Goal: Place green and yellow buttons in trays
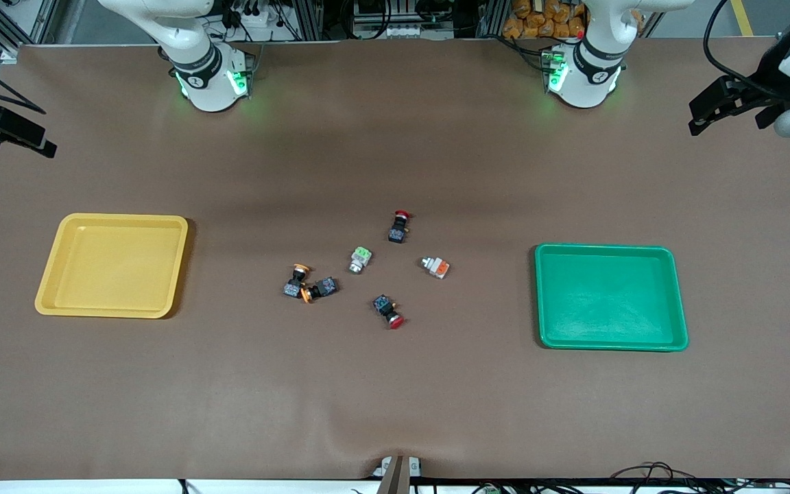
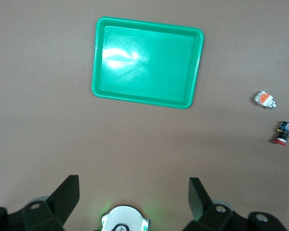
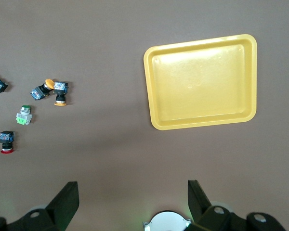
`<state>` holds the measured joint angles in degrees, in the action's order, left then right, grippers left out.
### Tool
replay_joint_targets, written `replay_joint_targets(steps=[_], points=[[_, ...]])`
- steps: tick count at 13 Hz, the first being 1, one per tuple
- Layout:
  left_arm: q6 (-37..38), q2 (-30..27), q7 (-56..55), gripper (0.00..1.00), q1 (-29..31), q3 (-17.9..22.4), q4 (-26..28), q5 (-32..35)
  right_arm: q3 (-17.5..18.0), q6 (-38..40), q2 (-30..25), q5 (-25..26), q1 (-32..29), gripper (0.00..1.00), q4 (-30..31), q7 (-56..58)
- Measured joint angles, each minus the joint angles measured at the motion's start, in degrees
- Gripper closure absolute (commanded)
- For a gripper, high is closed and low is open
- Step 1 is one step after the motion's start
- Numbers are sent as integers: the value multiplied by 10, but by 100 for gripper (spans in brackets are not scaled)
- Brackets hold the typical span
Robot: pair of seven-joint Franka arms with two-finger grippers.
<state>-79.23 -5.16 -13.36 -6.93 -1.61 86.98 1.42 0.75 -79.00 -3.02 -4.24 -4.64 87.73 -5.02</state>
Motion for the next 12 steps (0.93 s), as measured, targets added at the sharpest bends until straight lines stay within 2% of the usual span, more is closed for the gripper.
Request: replay_joint_targets(steps=[12], points=[[7, 21, 0, 0, 5, 4, -8, -12, 1, 1, 0, 0, 3, 0, 6, 3]])
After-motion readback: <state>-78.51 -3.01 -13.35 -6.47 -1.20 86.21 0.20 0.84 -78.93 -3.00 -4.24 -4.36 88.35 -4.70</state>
